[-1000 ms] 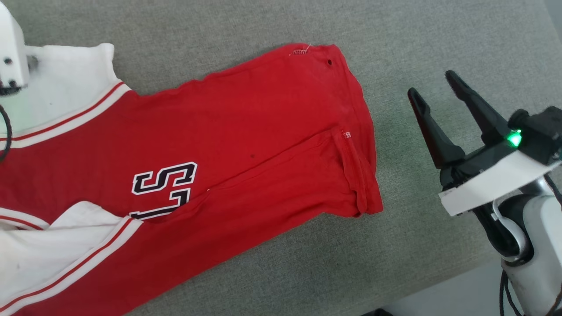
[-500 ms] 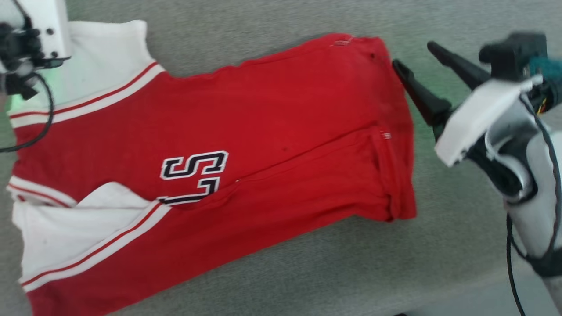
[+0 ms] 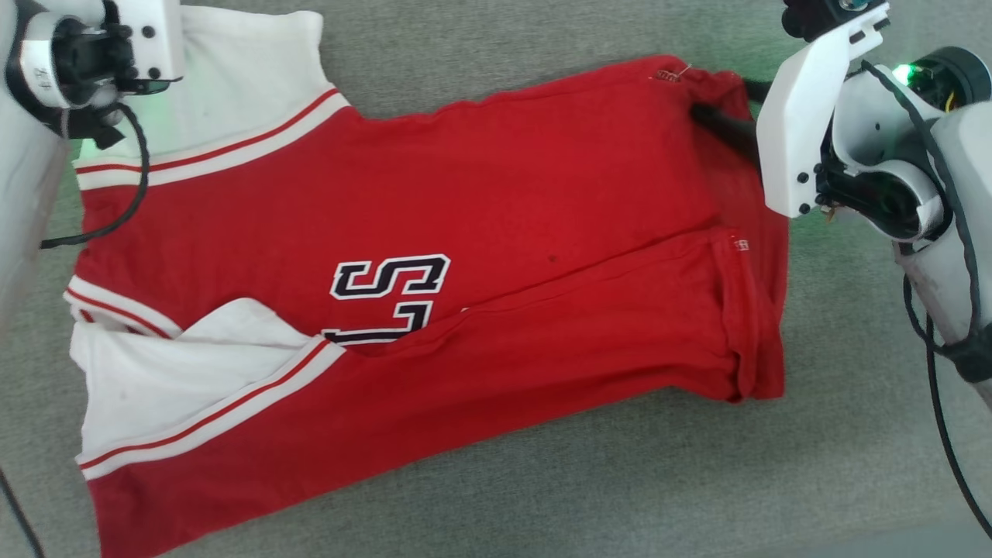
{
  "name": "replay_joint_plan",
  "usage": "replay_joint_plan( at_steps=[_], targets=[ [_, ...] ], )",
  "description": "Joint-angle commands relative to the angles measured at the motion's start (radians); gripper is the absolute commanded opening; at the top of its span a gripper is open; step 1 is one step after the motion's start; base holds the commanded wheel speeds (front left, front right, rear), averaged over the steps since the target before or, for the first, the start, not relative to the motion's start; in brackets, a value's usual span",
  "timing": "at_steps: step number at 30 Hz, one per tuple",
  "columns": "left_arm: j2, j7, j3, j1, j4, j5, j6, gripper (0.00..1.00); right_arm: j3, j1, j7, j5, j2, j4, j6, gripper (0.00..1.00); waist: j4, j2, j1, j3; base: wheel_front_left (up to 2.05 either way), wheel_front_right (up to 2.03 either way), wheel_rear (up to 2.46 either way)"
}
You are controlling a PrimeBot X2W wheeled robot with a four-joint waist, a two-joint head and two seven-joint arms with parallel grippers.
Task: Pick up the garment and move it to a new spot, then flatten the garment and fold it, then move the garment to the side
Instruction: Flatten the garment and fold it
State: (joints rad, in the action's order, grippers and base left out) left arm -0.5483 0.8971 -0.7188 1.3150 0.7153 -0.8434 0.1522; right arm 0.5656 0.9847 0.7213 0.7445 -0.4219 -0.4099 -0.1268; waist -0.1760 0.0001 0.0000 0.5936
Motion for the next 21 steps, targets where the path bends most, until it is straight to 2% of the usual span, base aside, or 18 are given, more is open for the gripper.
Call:
replay_joint_plan(
  at_steps=[1, 12, 19, 21],
  targets=[
    [0.006, -0.002, -0.017, -0.029, 0.031, 0.010, -0.004, 0.00, 0.049, -0.041, 0.035, 0.009, 0.015, -0.037, -0.007, 0.00, 0.010, -0.0001, 0.0000, -0.003, 0.00, 0.00, 0.00],
    [0.029, -0.039, -0.012, 0.002, 0.022, -0.005, -0.047, 0.00, 0.048, -0.014, -0.070, 0.043, -0.074, -0.021, -0.004, 0.00, 0.071, -0.0001, 0.0000, -0.073, 0.00, 0.00, 0.00],
    [0.019, -0.026, -0.034, -0.031, -0.050, -0.001, -0.069, 0.00, 0.030, -0.073, -0.127, 0.062, -0.144, 0.046, -0.004, 0.00, 0.113, -0.0001, 0.0000, -0.139, 0.00, 0.00, 0.00],
    [0.013, -0.013, -0.038, -0.048, -0.082, -0.007, -0.063, 0.00, 0.022, -0.092, -0.134, 0.065, -0.164, 0.068, -0.004, 0.00, 0.122, -0.0001, 0.0000, -0.156, 0.00, 0.00, 0.00]
  ],
)
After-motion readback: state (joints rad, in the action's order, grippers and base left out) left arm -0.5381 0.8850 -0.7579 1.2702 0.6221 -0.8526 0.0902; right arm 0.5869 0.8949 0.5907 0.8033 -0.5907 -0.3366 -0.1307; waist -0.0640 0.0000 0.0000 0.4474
